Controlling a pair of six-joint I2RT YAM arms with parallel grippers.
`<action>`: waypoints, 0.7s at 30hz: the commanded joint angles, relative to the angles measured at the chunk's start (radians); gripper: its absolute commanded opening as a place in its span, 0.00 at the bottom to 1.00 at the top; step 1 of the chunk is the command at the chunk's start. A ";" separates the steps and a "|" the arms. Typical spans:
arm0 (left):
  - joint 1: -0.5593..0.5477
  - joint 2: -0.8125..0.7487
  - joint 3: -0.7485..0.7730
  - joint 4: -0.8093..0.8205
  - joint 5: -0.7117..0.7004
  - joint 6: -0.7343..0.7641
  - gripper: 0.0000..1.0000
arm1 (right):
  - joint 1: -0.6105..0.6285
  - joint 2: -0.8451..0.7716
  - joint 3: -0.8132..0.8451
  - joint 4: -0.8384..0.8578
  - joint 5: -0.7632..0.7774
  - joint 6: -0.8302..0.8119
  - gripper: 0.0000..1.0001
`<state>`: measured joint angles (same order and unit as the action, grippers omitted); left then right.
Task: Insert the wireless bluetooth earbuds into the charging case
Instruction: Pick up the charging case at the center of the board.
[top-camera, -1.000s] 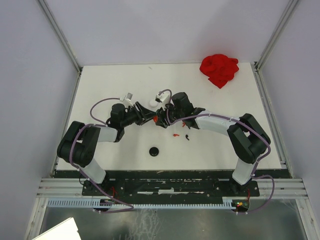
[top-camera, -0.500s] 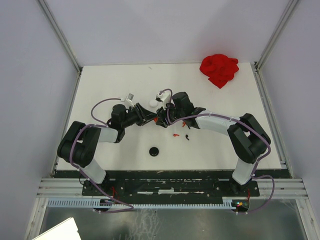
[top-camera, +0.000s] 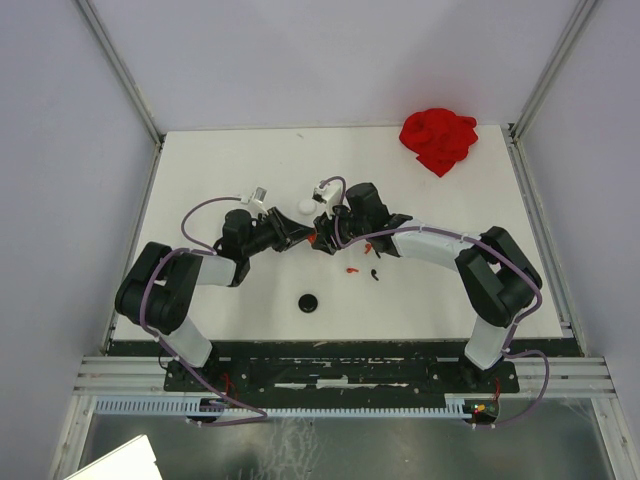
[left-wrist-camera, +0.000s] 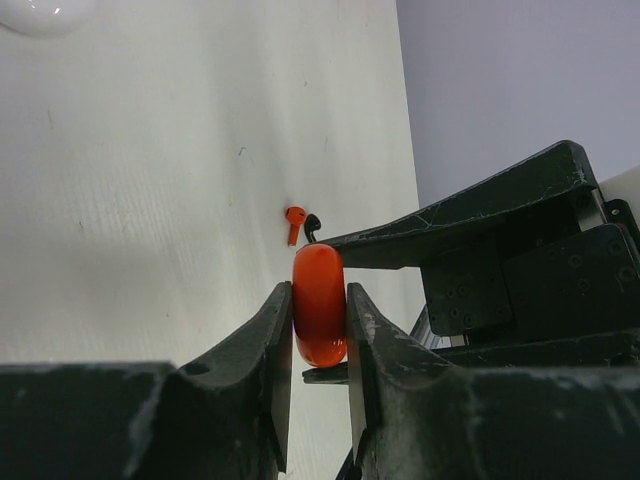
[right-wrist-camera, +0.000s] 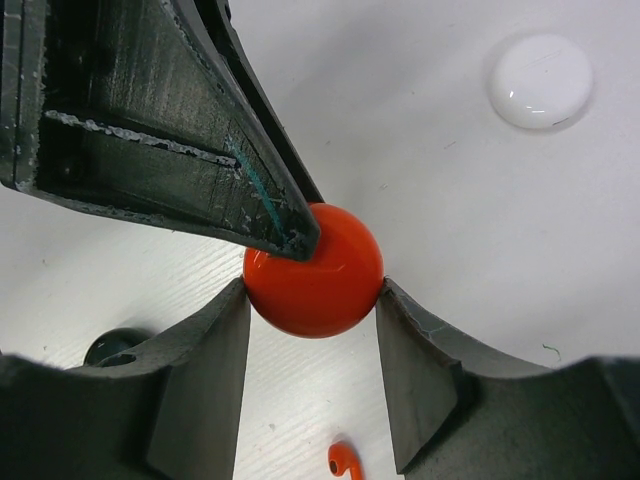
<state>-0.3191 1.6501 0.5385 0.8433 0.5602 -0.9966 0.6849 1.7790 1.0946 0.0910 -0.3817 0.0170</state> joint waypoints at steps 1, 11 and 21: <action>-0.009 0.002 -0.003 0.079 0.023 -0.031 0.25 | -0.004 -0.048 0.002 0.050 -0.013 0.006 0.34; -0.010 -0.006 -0.010 0.075 0.001 -0.032 0.03 | -0.027 -0.125 -0.041 0.128 0.006 0.084 0.81; -0.017 -0.056 -0.003 0.060 -0.085 -0.057 0.03 | -0.058 -0.297 -0.047 0.013 0.290 0.212 0.88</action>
<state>-0.3233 1.6505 0.5327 0.8616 0.5297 -1.0138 0.6315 1.5410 1.0145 0.1562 -0.2638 0.1608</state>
